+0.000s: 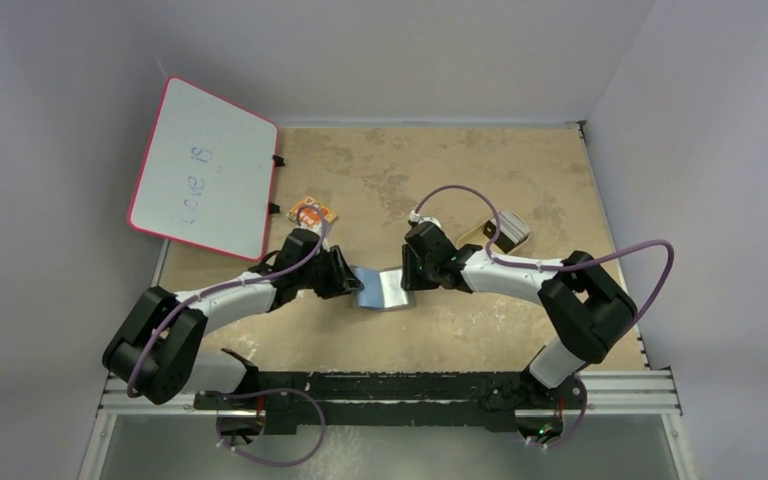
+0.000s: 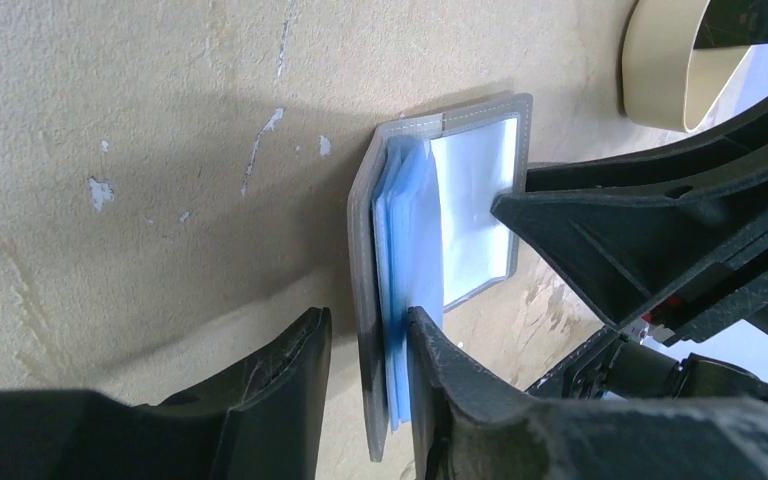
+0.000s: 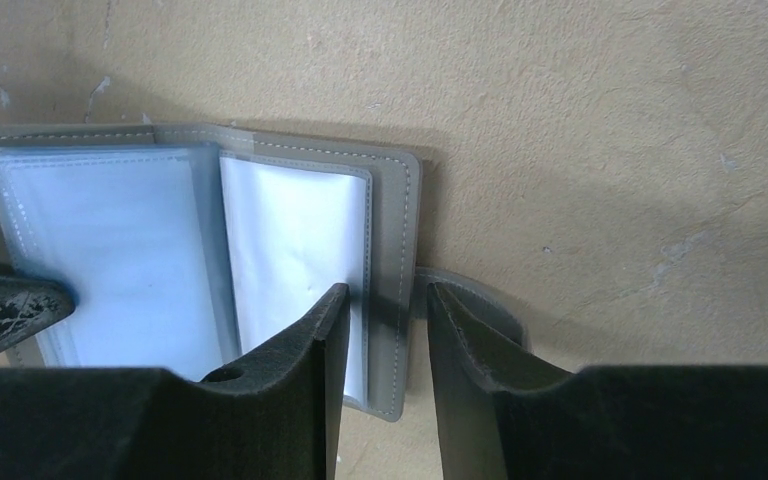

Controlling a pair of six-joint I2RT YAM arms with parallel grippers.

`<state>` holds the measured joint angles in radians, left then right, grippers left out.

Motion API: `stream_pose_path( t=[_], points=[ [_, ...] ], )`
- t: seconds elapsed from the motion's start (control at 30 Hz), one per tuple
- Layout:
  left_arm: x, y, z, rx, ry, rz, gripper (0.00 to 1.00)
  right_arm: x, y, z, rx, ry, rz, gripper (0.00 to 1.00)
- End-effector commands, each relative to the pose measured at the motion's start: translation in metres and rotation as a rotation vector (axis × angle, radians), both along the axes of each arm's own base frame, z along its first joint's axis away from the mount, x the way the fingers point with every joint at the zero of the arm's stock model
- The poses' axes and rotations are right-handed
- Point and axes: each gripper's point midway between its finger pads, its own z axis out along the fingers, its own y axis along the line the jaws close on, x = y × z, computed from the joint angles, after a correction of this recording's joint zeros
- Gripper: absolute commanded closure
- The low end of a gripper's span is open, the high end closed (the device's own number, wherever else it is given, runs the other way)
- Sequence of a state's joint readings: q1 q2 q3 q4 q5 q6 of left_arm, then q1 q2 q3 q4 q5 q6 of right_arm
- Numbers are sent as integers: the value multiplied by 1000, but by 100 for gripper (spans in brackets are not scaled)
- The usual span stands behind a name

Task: Put the credit cards into the card holder
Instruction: Open the card holder at the center of the board.

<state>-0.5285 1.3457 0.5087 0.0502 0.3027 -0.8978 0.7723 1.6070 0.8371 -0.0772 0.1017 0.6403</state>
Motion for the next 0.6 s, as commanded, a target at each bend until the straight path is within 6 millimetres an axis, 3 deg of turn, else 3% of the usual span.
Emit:
stream_pose_path(
  t=[0.0, 0.57],
  points=[
    [13, -9, 20, -50, -71, -5, 65, 9, 16, 34, 67, -64, 39, 63],
    [20, -12, 26, -58, -92, 4, 56, 9, 17, 35, 54, -58, 54, 63]
  ],
)
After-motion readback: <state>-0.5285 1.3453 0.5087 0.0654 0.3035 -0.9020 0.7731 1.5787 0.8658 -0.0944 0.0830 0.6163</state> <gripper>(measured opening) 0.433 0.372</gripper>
